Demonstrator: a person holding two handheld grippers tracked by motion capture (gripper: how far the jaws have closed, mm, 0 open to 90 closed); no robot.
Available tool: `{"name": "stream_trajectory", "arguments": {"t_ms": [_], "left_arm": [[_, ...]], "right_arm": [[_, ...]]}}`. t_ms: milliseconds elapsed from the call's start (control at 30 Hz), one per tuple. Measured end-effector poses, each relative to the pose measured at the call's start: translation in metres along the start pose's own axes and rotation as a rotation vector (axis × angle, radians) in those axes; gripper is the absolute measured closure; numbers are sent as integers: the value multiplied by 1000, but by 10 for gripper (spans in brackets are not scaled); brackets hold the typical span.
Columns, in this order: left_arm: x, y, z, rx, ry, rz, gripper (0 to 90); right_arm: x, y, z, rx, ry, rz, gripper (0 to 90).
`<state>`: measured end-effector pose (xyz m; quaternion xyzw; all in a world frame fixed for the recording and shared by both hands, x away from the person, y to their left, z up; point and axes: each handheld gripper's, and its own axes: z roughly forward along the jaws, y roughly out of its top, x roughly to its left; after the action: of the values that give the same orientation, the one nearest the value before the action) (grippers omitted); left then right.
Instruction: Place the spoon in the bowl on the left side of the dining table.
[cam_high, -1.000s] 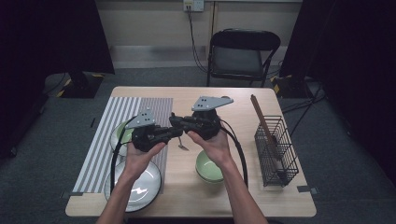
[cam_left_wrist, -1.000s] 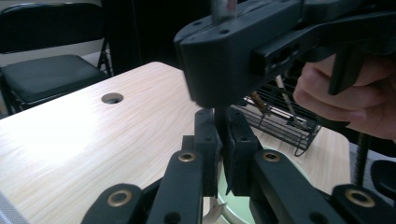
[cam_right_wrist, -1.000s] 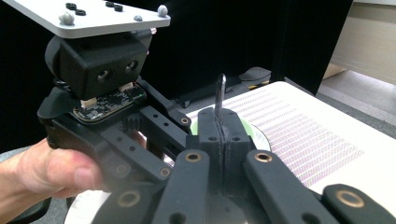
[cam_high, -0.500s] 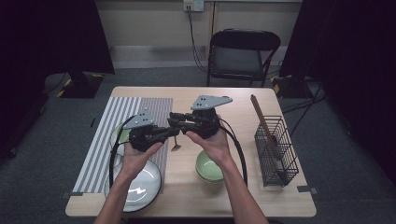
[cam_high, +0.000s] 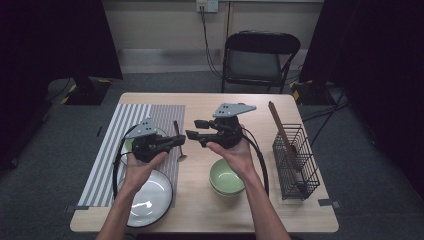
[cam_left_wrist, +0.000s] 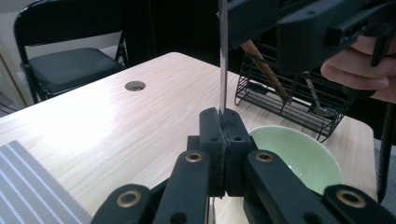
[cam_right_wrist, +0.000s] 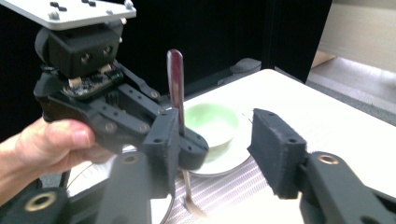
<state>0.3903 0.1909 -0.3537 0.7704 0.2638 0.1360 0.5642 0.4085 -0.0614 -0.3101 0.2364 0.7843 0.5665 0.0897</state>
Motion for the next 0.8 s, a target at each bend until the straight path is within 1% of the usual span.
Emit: {"name": "stream_trajectory", "arguments": {"t_ms": [133, 167, 200, 233, 267, 300, 333, 433, 467, 533, 567, 600, 800], "left_arm": [[4, -1, -5, -1, 11, -4, 896], [7, -2, -8, 2, 19, -7, 896], [7, -2, -8, 2, 19, -7, 896], [8, -3, -9, 5, 27, -4, 896], [9, -3, -10, 3, 31, -4, 896], [10, -4, -11, 2, 32, -10, 896], [13, -5, -14, 1, 43, -7, 895], [16, -5, -18, -1, 47, -16, 896], [19, -6, -22, -4, 60, -17, 896], [21, -6, -25, -5, 59, -18, 896], [22, -6, -27, -4, 61, -20, 896], [24, -6, -30, 1, 67, -17, 896], [31, -7, -36, -6, 84, -18, 896]], "right_arm": [[-5, -7, -3, 8, -11, 17, 453], [-6, -8, -3, 14, -14, 14, 447], [-6, -8, -3, 14, -14, 14, 447], [-8, -10, -3, 19, -15, 14, 438], [-10, -13, -4, 31, -35, 11, 430], [-10, -13, -4, 31, -35, 11, 430], [-12, -17, -5, 45, -42, 5, 412], [-16, -21, -6, 57, -53, 7, 388], [-19, -25, -7, 67, -54, 7, 369], [-24, -31, -8, 79, -72, 20, 342], [-24, -31, -8, 79, -72, 20, 342], [-29, -37, -8, 93, -84, 40, 334], [-44, -57, -11, 126, -126, 86, 294]]}}
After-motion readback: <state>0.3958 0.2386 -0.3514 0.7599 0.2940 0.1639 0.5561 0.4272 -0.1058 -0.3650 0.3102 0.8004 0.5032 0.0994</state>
